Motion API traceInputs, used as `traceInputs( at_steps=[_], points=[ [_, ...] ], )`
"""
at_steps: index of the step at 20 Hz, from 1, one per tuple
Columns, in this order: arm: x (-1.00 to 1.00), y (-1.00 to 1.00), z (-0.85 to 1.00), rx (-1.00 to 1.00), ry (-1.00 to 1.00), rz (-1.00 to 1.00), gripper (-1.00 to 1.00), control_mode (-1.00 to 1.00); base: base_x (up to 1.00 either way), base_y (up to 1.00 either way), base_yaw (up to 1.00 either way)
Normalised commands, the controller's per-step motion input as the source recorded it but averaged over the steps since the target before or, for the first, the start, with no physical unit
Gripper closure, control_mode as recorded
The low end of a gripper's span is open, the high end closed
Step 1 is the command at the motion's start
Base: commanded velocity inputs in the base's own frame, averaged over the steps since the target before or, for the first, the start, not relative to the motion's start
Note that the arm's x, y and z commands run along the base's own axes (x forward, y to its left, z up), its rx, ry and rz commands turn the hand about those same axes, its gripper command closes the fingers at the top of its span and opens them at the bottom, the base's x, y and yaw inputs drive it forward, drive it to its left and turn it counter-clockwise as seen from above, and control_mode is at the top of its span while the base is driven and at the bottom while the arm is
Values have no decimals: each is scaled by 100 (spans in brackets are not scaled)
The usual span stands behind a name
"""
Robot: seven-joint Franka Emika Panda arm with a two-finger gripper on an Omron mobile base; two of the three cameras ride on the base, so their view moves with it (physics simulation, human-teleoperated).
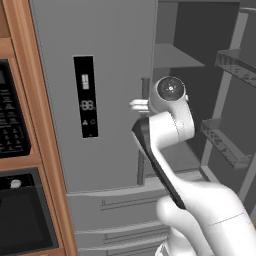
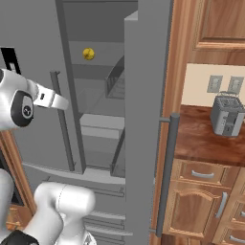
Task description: Retrieve a lemon from the fridge and place it on the cutting board with the fish.
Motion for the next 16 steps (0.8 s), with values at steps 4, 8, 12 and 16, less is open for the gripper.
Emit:
traceInputs(
  at_steps=[4,8,12,16],
  points=[
    [74,7,1,0,7,0,-100,-100,0,0,0],
    [71,10,0,0,3,0,-100,-100,0,0,0],
    [64,21,0,0,0,0,-100,-100,0,0,0],
    [58,28,0,0,0,0,-100,-100,0,0,0]
  ],
)
